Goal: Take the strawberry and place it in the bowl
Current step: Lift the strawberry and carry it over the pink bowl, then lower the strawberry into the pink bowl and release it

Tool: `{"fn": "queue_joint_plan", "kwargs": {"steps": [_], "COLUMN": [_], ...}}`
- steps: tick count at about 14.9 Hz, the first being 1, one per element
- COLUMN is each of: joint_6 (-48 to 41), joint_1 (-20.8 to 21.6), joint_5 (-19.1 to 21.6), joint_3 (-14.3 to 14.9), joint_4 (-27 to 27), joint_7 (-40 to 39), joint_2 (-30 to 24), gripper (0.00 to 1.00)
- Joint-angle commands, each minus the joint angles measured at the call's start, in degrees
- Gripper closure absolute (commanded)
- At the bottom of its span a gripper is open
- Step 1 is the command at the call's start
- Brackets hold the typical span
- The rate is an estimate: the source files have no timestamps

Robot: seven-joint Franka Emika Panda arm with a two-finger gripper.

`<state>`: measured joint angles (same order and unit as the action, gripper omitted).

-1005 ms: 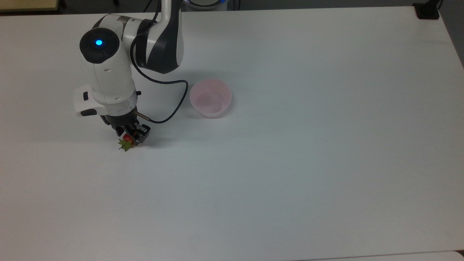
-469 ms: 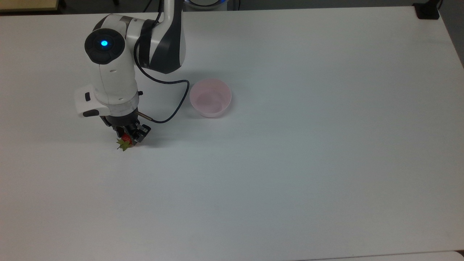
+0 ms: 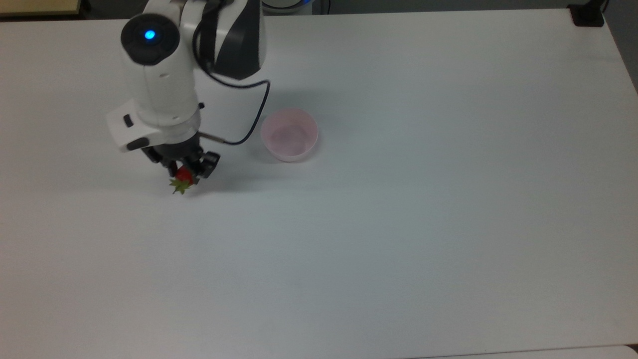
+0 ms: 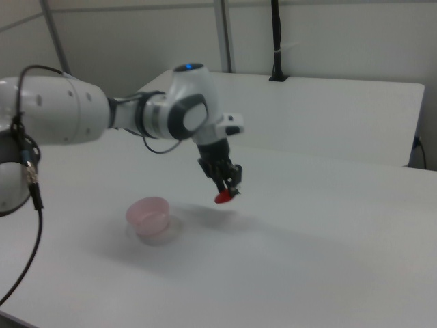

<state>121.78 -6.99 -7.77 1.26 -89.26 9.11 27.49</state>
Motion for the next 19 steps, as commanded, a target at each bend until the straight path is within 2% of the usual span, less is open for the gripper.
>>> {"fn": "queue_joint_plan", "kwargs": {"steps": [1,5,8,13,17,19], "joint_6": [-5.7,-13.5,-13.1,-10.5,-10.2,-9.9], "joint_1": [4.6,5.1,5.2,7.3,7.7,7.8], "joint_5": [0.7,1.5,1.4,0.7,0.7,0.7], "joint_3": [0.1,-5.2,-7.8,-7.9,-7.9,-7.9], "joint_4": [-4.3,-5.5,-9.2,-13.2,-13.8,-14.5], "joint_7": [-3.9,-5.0,-4.5,-4.5,-4.3,-4.2], "joint_2": [-7.5,-10.1,-10.4,-10.6,-10.4,-10.0], "gripper": [0.61,0.61,0.61,0.61,0.59,0.41]}}
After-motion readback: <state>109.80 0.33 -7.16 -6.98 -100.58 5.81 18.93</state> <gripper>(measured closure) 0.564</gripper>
